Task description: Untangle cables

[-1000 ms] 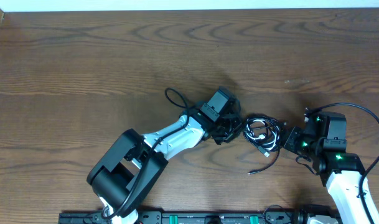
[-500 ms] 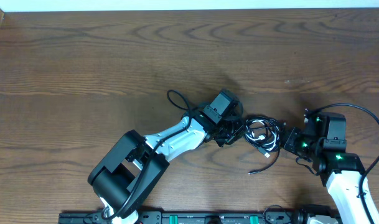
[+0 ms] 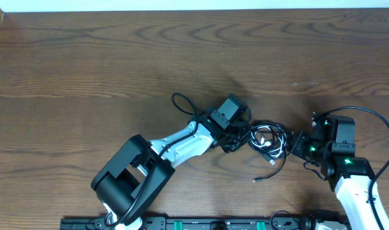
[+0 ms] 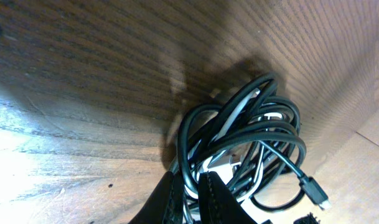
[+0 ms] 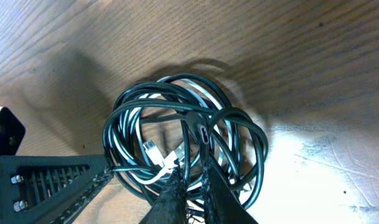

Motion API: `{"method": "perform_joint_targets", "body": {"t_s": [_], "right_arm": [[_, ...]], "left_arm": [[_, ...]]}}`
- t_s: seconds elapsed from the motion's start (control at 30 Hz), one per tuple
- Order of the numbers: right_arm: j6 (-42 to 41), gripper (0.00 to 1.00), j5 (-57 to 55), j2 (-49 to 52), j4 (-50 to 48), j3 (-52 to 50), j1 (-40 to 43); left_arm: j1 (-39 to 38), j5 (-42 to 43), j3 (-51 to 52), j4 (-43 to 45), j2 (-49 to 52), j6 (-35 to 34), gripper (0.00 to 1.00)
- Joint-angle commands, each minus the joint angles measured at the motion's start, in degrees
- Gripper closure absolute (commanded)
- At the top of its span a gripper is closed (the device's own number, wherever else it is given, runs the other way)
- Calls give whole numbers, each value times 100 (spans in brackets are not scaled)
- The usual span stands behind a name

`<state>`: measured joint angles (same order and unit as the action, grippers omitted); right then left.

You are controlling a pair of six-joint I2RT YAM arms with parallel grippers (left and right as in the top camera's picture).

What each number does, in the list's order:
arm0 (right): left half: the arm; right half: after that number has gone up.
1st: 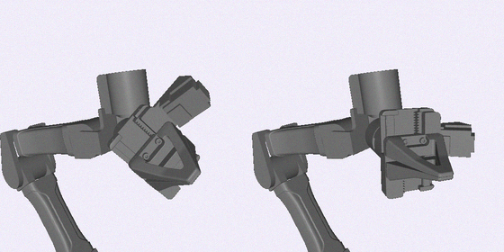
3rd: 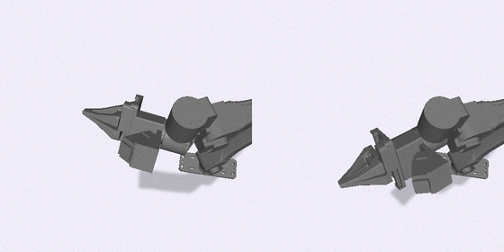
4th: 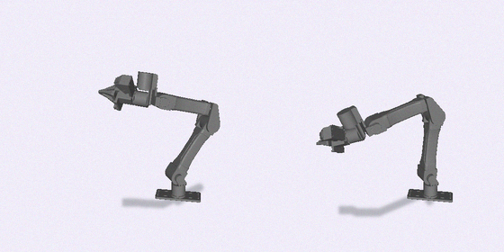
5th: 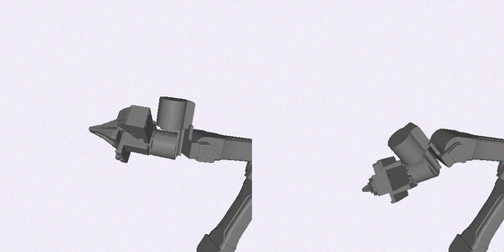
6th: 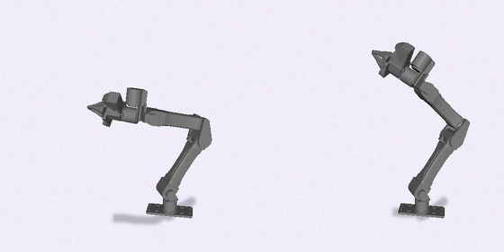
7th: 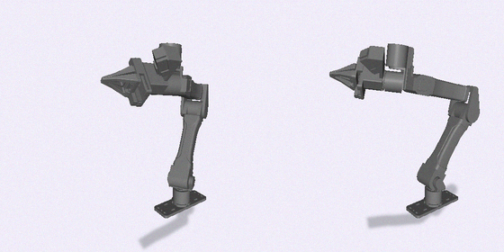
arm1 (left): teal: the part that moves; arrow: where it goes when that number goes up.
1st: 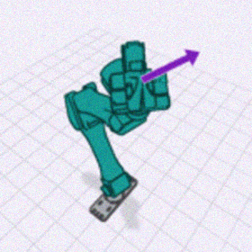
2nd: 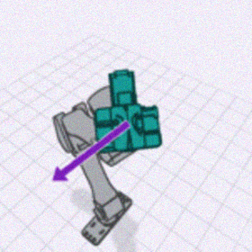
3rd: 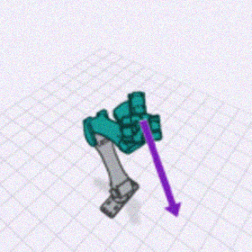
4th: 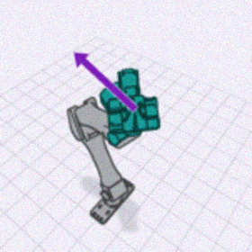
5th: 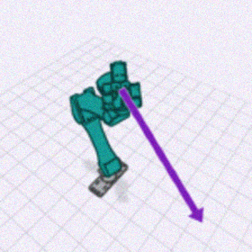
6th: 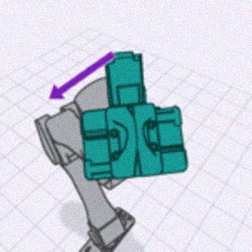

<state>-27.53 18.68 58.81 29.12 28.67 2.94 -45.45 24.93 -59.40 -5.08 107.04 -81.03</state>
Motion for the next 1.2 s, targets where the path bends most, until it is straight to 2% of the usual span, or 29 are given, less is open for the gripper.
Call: {"method": "perform_joint_targets", "body": {"t_s": [0.0, 0.3, 0.4, 0.47, 0.73, 0.77, 0.83, 0.9, 1.17], "right_arm": [[105, 92, 50, -42, 31, -17, 22], [105, 92, 50, -42, 33, -17, 22], [105, 92, 50, -42, 37, -17, 22], [107, 92, 50, -42, 48, -17, 22], [105, 92, 50, -42, 48, -17, 22], [105, 92, 50, -42, 50, -17, 22], [105, 92, 50, -42, 48, -17, 22], [105, 92, 52, -42, 50, -17, 22], [105, 92, 61, -42, 177, -17, 17]], "left_arm": [[-72, -356, -39, -44, 44, 39, 87], [-173, -640, -35, -170, 68, 39, 88], [-251, -664, -35, -168, 160, 35, 87], [-275, -662, -35, -166, 256, 35, 83], [-280, -660, -35, -103, 656, 35, 83], [-280, -660, -35, -103, 678, 35, 83], [-280, -660, -35, -105, 680, 37, 92], [-280, -660, -35, -105, 675, 39, 92], [-210, -660, -46, 7, 459, 1054, 92]]}}
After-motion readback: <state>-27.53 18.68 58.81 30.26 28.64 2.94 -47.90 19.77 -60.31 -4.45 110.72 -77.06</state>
